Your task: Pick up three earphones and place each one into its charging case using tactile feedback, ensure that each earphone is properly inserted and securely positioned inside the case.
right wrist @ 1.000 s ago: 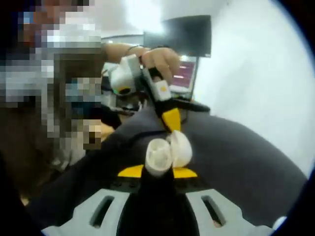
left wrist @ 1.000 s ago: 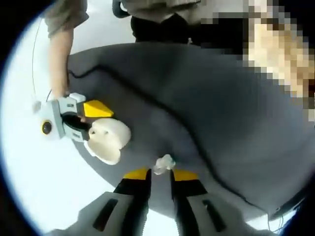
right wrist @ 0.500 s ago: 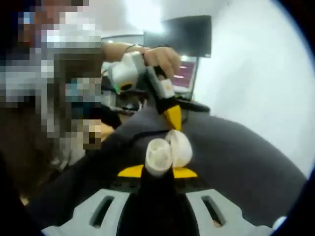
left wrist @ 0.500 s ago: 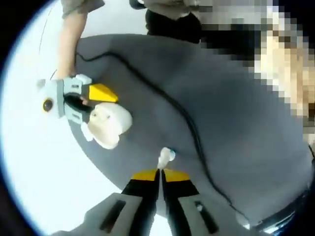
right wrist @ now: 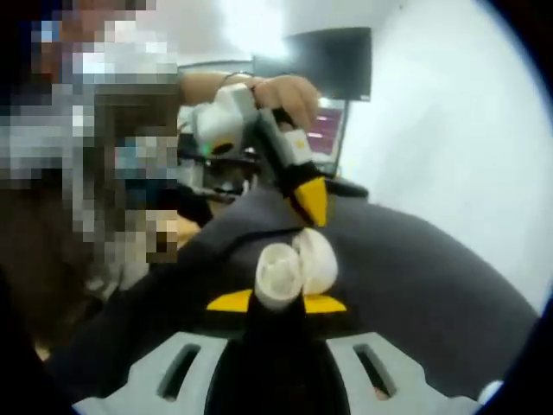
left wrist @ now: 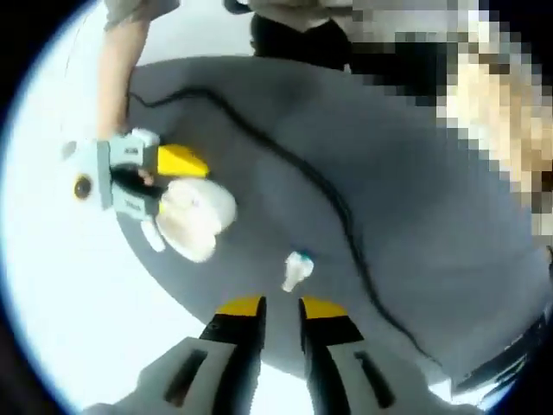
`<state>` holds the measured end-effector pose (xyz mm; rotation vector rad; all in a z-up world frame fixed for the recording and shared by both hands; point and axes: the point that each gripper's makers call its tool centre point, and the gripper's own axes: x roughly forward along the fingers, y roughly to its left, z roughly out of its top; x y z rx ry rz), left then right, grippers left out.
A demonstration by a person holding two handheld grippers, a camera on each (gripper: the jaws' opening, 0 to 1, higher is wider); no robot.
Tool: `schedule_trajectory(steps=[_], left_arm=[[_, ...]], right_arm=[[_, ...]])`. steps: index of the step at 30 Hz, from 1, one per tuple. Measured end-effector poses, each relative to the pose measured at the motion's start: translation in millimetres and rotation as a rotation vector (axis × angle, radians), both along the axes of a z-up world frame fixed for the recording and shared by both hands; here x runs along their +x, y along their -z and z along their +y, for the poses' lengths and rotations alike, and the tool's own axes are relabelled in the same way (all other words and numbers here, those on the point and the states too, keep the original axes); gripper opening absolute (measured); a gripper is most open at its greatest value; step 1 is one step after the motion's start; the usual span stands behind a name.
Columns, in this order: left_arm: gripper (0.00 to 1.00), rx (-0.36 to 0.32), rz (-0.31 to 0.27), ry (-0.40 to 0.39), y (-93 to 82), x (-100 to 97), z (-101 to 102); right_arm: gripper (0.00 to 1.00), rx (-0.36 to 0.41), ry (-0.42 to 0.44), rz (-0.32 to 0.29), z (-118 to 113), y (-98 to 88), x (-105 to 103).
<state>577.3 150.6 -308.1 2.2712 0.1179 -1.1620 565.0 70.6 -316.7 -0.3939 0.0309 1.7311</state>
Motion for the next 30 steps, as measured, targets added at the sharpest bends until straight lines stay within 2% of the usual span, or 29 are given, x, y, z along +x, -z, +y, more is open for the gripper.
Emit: schedule_trajectory(steps=[3,7,9,10,13,15,16,17,18,19,21,24,25,26,27,28,30], left_arm=[[0.12,0.003,0.020,0.009,5.1,-3.0,-4.2],[0.09,0.057,0.009,0.037,10.6,-1.5,1.4],[0.03,0.055,0.003,0.030,10.0,-0.9,2.1],[0.03,0.033,0.006,0.004,9.4,0.0,3.1],[0.03,-0.051,0.073,-0.143,8.6,-1.3,8.7],[0.03,-0.081,0.089,-0.205,4.5,2.0,12.6],[0.03,-0.111,0.110,-0.275,3.0,3.8,17.0],[0.02,-0.140,0.164,-0.367,3.0,2.8,22.8],[0.02,-0.214,0.188,-0.486,-2.2,8.4,27.3],[0.02,-0.246,0.184,-0.501,-7.8,15.3,27.9],[0.02,-0.332,0.211,-0.651,-13.5,24.3,38.9],[0.02,-0.425,0.132,-0.808,-25.7,51.0,56.8],[0.02,-0.429,0.142,-0.841,-24.8,52.3,59.9],[0.02,-0.458,0.158,-0.915,-22.7,55.6,64.7],[0.02,-0.504,0.122,-0.996,-24.4,64.3,70.5],[0.02,-0.520,0.095,-1.049,-22.8,72.6,75.8],[0.02,-0.554,0.035,-1.122,-19.9,85.1,82.0]], right_arm=[[0.21,0.000,0.001,-0.002,0.5,0.3,-0.2],[0.21,0.000,0.000,-0.004,0.6,0.5,-0.2],[0.21,0.001,-0.001,-0.004,0.7,0.5,-0.1],[0.21,0.001,-0.001,-0.004,0.7,0.4,-0.1],[0.21,0.000,0.000,-0.001,0.8,0.4,0.0],[0.21,0.000,0.001,0.001,0.9,0.3,0.1],[0.21,0.000,0.001,0.000,0.9,0.3,-0.1],[0.21,0.000,0.002,0.001,0.9,0.3,-0.1],[0.21,0.000,0.002,0.003,0.8,0.3,-0.1],[0.21,0.000,0.002,0.004,0.9,0.3,0.0],[0.21,0.000,0.003,0.003,0.8,0.1,0.2],[0.21,0.000,0.003,0.004,0.7,0.0,0.0],[0.21,0.000,0.003,0.004,0.7,0.0,0.0],[0.21,0.000,0.002,0.004,0.7,-0.1,0.0],[0.21,0.000,0.002,0.005,0.7,-0.1,0.0],[0.21,0.000,0.002,0.005,0.6,-0.1,-0.2],[0.21,0.000,0.002,0.005,0.5,-0.1,-0.4]])
